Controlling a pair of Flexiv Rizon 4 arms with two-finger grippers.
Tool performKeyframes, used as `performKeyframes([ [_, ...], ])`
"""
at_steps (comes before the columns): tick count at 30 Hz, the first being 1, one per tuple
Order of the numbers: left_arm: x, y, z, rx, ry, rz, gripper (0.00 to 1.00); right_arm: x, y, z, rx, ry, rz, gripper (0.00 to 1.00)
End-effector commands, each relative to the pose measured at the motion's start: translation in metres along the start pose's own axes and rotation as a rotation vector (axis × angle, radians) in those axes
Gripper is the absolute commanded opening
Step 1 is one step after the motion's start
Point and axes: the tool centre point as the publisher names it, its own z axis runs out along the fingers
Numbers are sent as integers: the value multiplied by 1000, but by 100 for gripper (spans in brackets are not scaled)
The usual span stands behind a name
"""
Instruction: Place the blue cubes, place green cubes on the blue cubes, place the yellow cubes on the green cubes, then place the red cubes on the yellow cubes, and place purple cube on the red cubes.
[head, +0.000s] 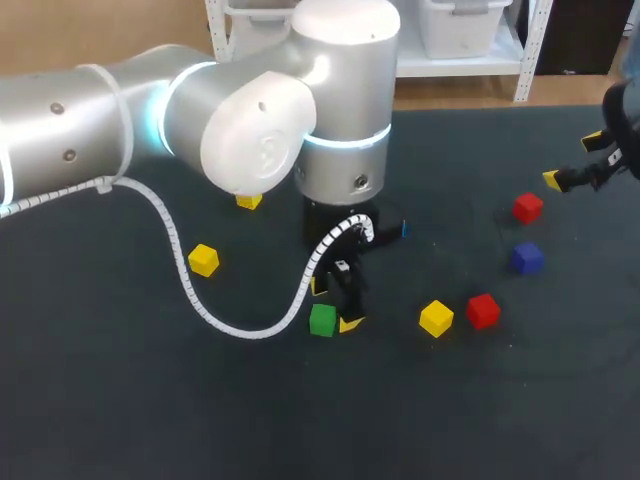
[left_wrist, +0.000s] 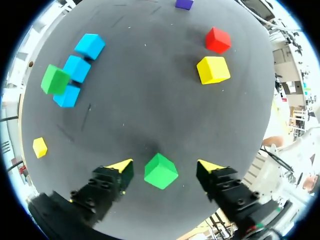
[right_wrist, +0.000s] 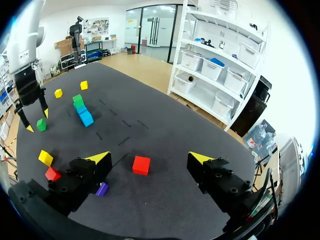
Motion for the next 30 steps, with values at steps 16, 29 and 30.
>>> performKeyframes([
  [16,12,7,17,2,19,-35,100,0,0,1,4,1,0,100],
  [29,8,10,20,4,30,-34,13,0,0,1,4,1,0,100],
  [30,7,11,21,4,30,-33,7,0,0,1,4,1,0,100],
])
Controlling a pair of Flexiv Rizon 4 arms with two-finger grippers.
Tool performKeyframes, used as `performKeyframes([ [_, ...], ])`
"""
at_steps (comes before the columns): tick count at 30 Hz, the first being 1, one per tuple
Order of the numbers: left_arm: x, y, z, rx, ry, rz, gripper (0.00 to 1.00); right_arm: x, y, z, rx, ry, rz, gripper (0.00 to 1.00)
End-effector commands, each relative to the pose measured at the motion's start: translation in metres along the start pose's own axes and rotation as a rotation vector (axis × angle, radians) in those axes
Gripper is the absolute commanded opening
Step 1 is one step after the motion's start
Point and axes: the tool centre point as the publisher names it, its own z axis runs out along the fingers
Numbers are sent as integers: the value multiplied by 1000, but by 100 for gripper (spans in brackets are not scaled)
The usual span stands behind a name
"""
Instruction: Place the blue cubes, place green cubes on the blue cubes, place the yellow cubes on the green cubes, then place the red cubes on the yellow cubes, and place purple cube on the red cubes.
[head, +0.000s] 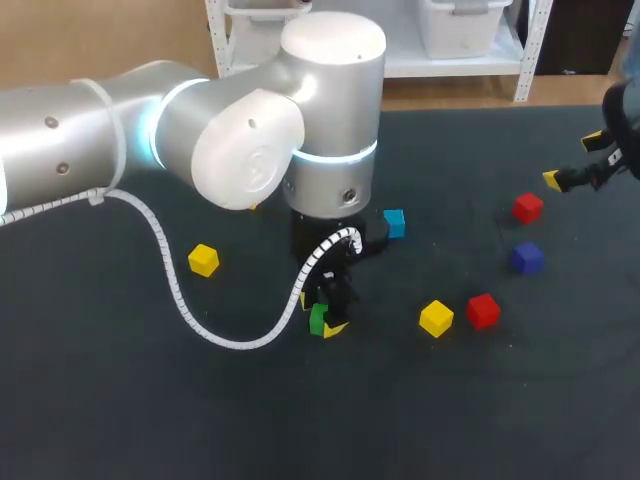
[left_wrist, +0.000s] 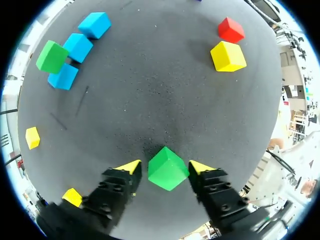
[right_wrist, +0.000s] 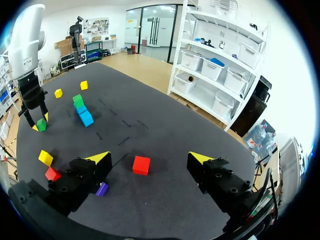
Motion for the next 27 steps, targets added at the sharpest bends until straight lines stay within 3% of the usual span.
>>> performKeyframes([
  [1,-4,3,0,2,8,5,4,0,0,1,4,1,0,100],
  [2,-4,3,0,1,8,6,0,0,0,1,4,1,0,100],
  [17,-12,3,-7,-23,-15,20,0,0,0,1,4,1,0,100],
  [27,-47,16,-8,-50,-36,82,0,0,0,1,4,1,0,100],
])
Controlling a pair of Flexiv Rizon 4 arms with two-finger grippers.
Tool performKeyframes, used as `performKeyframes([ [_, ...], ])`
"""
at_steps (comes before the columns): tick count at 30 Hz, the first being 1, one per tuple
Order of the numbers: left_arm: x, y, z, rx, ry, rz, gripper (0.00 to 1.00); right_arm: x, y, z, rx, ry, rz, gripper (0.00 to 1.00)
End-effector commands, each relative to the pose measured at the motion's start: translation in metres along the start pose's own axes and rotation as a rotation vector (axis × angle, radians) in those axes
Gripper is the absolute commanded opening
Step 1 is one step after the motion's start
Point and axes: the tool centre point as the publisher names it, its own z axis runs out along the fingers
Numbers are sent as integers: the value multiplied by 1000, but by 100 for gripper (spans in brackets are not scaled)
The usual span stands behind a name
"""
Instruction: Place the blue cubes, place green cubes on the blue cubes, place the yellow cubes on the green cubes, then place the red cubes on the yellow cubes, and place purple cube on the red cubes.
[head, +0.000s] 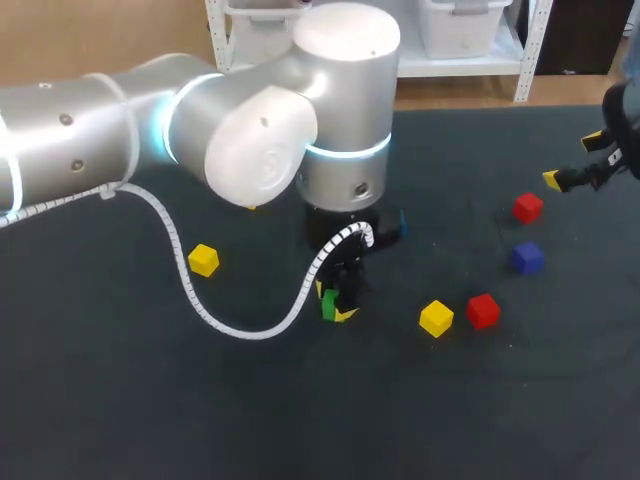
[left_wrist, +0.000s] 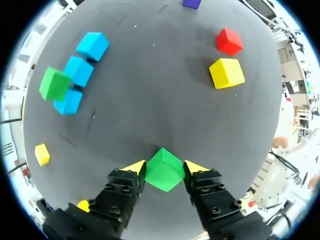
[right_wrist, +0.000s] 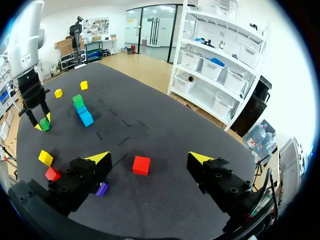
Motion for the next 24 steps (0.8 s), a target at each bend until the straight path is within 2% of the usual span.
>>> performKeyframes([
  [1,-24,11,1,-9,17,23,0,0,0,1,4,1,0,100],
  [10,-52,20,-5,-31,26,90,0,0,0,1,4,1,0,100],
  [24,-64,11,-11,-19,3,160,0,0,0,1,4,1,0,100],
])
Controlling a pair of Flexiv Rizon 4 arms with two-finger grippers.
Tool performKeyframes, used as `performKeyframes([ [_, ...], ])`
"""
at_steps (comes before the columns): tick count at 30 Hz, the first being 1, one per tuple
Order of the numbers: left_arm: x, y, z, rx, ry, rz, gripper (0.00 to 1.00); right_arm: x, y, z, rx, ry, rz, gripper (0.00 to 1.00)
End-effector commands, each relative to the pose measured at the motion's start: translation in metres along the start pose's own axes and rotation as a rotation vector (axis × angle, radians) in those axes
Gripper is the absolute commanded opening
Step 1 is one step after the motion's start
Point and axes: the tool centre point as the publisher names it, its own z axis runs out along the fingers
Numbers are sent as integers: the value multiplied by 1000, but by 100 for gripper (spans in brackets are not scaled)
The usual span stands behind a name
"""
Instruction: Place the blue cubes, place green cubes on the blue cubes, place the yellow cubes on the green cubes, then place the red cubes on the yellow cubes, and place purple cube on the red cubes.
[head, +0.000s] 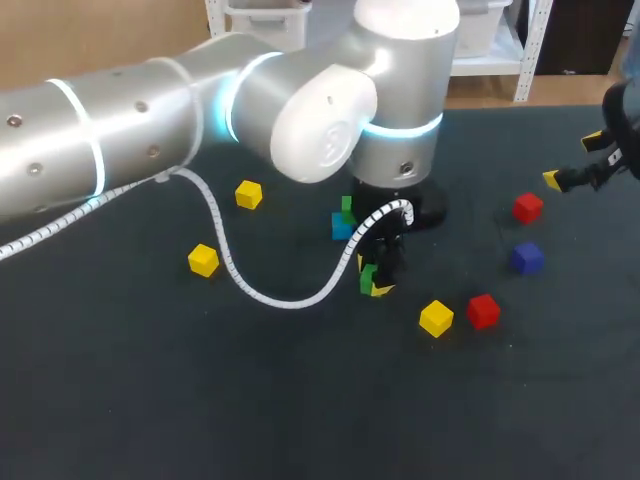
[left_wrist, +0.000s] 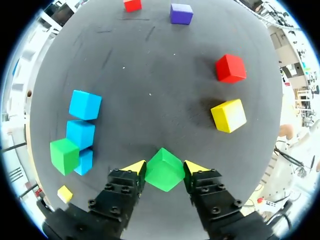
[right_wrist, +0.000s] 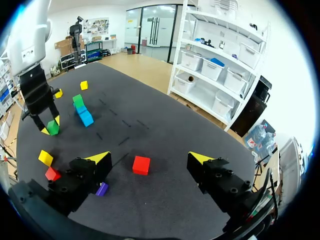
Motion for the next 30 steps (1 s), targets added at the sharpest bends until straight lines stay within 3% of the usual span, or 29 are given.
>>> performKeyframes([
  [1,-4,1,-1,7,2,16,0,0,0,1,4,1,0,100],
  [22,-41,-4,0,-5,4,140,2,0,0,1,4,1,0,100],
  [24,-41,-4,1,-4,9,140,16,0,0,1,4,1,0,100],
  [25,-41,-3,2,-1,12,137,30,0,0,1,4,1,0,100],
  [27,-40,-2,3,6,9,122,100,0,0,1,4,1,0,100],
  [30,-37,-1,2,-3,14,117,100,0,0,1,4,1,0,100],
])
